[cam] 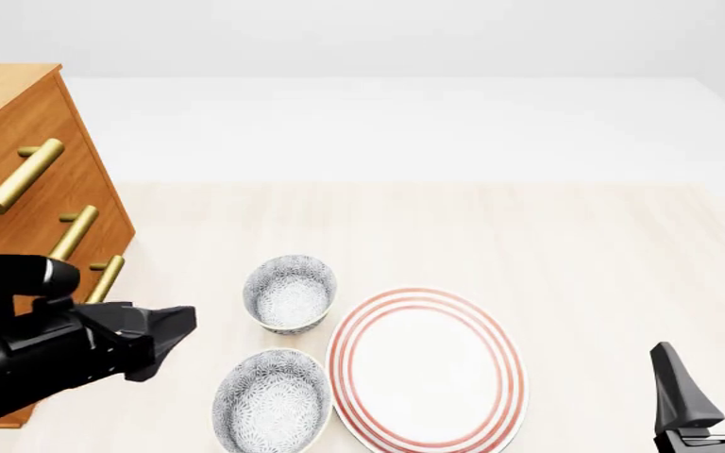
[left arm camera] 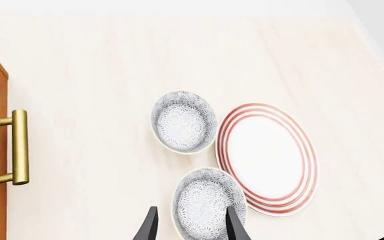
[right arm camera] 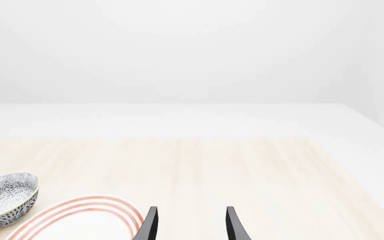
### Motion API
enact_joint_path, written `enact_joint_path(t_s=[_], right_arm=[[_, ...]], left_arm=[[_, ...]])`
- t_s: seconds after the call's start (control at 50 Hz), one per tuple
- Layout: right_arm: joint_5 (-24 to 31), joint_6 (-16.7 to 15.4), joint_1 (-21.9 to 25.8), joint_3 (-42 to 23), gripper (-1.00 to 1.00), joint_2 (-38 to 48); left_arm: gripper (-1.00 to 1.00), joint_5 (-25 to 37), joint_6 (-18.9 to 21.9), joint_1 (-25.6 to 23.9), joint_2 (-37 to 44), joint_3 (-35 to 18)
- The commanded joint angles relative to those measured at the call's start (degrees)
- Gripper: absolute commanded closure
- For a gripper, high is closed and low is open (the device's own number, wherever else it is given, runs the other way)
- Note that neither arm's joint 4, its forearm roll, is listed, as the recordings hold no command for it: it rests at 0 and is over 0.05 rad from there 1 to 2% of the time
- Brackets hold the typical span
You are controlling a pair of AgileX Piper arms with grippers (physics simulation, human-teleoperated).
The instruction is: Stack the bowl in the middle on the bowl at the back.
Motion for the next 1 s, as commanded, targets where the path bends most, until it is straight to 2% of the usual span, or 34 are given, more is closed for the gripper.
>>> enact_joint_path(t_s=[0.02,0.24,0.36,0.48,0.74,1.0], right_arm=[[-0.11,0.05,0.01,0.01,-1.0,0.19],[-0.17,-0.02,0.05,0.0,-1.0,0.26],[-0.07,-0.01,0.08,0.0,-1.0,0.17],[-0.01,-0.04,0.1,0.0,-1.0,0.1],[0.08,0.03,0.15,0.0,-1.0,0.01],[-0.12,-0.1,0.33,0.0,-1.0,0.25]], left_arm=[[-1.0,-1.83,-3.35,-1.36,4.89,4.59],[-1.0,-6.94,-7.07,-3.82,6.92,10.69],[-1.0,-9.1,-7.31,-3.97,7.95,12.48],[-1.0,-11.22,-8.18,-3.93,8.96,13.89],[-1.0,-16.46,-11.44,-7.16,11.15,17.06],[-1.0,-21.66,-12.84,-8.46,14.47,19.15]])
